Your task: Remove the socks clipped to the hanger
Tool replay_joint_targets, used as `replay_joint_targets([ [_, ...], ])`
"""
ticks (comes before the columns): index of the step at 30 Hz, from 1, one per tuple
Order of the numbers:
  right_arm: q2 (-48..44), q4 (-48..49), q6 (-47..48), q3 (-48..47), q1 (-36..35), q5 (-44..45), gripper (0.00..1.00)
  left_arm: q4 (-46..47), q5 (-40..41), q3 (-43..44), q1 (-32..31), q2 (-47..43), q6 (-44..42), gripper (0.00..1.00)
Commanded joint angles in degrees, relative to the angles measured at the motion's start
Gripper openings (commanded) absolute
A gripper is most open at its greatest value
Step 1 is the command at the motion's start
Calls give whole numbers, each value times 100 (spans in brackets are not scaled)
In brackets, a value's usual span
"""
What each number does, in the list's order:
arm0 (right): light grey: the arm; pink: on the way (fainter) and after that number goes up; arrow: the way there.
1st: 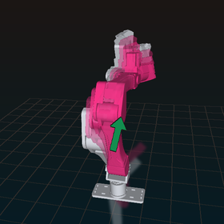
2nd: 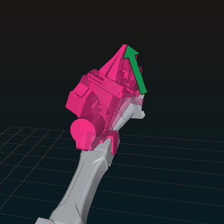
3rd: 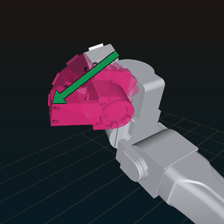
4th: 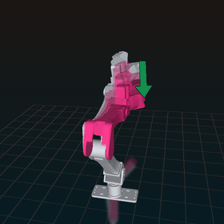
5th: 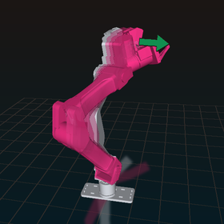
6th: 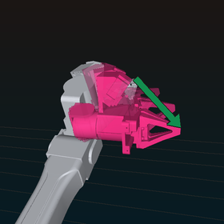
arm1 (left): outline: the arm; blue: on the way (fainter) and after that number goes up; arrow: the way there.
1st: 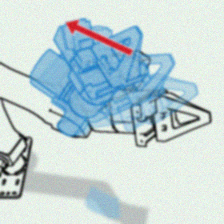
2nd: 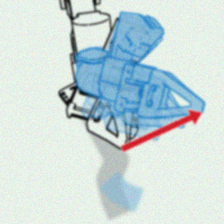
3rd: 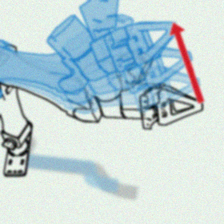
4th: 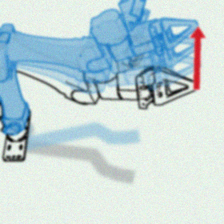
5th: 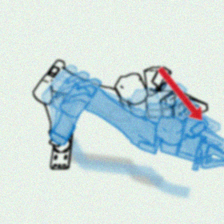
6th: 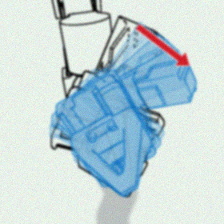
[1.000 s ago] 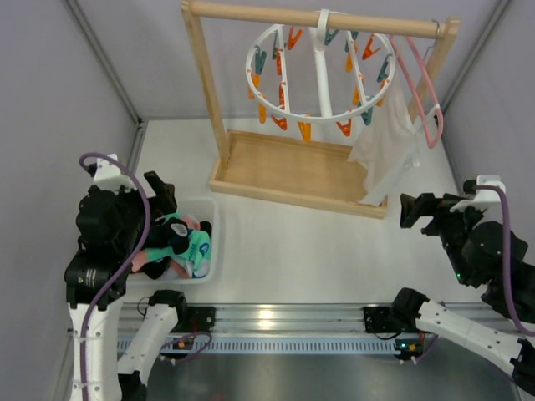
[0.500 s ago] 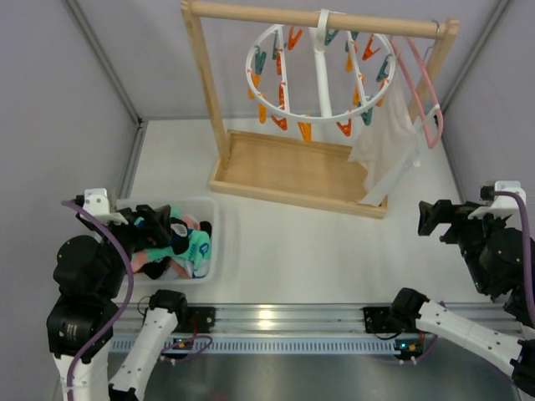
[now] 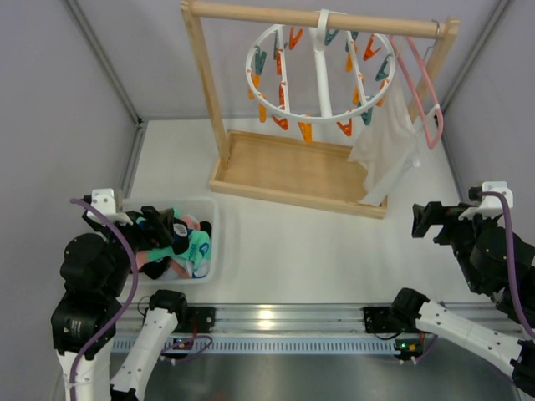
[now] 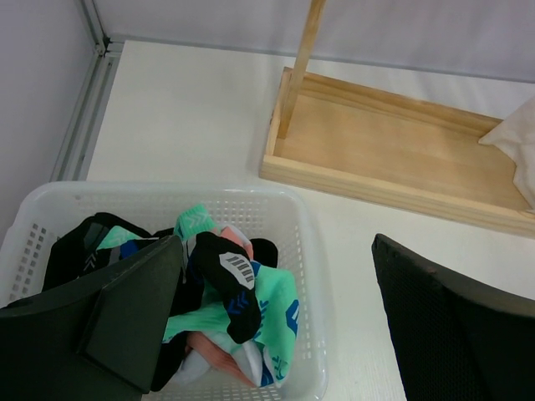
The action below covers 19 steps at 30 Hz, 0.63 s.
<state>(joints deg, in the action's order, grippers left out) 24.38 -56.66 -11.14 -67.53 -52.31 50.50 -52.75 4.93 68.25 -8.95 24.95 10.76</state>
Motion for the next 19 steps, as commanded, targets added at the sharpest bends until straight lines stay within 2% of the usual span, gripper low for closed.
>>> replay_joint_targets([
  [1, -74, 147, -3, 99, 37, -49, 99, 46, -18, -66, -19, -43, 31, 98],
  [19, -74, 402, 32, 310, 37, -163, 99, 257, -54, -294, -19, -87, 128, 98],
])
